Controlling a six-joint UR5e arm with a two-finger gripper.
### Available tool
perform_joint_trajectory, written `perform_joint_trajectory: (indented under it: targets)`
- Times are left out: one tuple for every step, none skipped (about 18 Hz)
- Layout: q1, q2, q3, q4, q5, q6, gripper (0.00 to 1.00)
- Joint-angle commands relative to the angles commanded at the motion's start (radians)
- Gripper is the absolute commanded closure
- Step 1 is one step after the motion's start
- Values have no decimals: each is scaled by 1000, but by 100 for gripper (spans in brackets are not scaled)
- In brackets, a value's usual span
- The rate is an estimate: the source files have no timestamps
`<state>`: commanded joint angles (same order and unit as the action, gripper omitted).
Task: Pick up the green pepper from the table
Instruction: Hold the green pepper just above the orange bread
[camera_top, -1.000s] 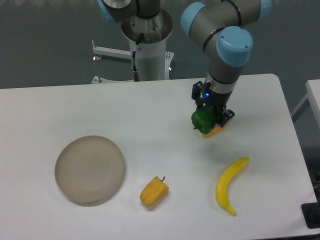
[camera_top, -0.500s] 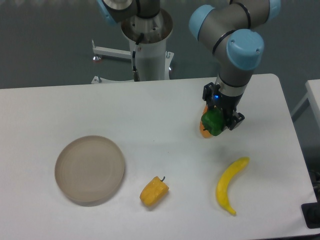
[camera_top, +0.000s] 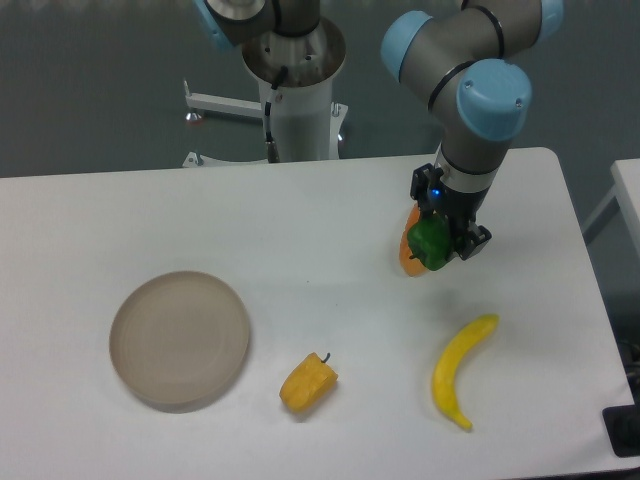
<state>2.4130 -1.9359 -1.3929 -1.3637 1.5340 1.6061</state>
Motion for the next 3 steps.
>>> perform_joint_trajectory:
  targets:
    - [0,0,0,0,0,0,76]
    - [0,0,0,0,0,0,76]
    - [0,0,0,0,0,0,76]
